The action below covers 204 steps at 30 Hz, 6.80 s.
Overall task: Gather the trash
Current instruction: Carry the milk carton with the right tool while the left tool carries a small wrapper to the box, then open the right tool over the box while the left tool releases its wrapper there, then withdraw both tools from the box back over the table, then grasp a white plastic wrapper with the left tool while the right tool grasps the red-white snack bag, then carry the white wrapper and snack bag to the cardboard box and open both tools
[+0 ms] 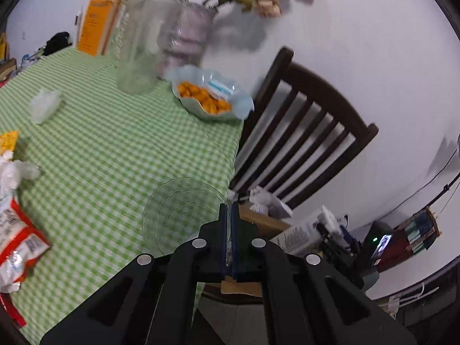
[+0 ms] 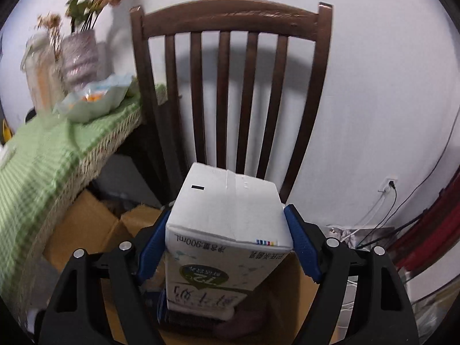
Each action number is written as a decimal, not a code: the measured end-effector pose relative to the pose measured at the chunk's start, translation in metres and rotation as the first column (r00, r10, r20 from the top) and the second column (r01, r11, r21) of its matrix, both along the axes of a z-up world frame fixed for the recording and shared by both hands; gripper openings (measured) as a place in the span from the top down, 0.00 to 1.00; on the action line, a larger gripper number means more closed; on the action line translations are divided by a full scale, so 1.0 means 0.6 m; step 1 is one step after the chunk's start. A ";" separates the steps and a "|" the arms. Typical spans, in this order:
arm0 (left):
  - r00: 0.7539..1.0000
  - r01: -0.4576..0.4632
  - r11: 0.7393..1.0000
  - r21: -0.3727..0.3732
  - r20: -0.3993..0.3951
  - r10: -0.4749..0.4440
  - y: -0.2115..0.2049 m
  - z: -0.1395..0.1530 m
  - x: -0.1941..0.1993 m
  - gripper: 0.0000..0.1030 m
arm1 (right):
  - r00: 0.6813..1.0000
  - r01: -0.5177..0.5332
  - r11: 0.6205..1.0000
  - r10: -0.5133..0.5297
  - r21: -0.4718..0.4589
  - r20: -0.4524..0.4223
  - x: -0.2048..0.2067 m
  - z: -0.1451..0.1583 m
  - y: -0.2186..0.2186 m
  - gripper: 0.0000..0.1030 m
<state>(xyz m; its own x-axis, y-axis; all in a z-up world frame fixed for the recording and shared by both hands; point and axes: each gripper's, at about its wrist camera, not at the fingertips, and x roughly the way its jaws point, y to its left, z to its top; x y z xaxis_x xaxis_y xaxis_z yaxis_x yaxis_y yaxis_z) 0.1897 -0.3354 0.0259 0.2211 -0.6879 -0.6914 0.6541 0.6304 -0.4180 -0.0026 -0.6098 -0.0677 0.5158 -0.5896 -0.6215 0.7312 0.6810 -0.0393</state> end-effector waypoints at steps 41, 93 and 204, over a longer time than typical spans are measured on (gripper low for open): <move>0.922 0.374 0.907 0.196 -0.180 -0.341 -0.290 -0.184 -0.132 1.00 | 0.989 0.089 0.917 -0.036 0.388 -0.140 -0.133 -0.093 -0.085 0.95; 0.983 0.087 0.994 0.060 0.155 -0.096 -0.093 -0.032 -0.124 0.35 | 0.994 -0.077 0.948 0.096 0.309 -0.045 -0.051 -0.012 -0.030 0.33; 0.955 -0.293 0.950 0.110 0.075 0.286 0.166 -0.068 0.023 0.90 | 0.979 -0.178 0.982 0.184 0.069 -0.083 0.017 -0.010 0.087 0.83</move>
<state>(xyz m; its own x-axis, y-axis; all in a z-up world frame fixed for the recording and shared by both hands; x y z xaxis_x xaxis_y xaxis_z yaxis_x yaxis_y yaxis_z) 0.2037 -0.2359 -0.0148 0.4399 -0.5024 -0.7444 0.4572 0.8387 -0.2959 0.0078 -0.5574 -0.0736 0.5517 -0.4509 -0.7016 0.5911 0.8049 -0.0526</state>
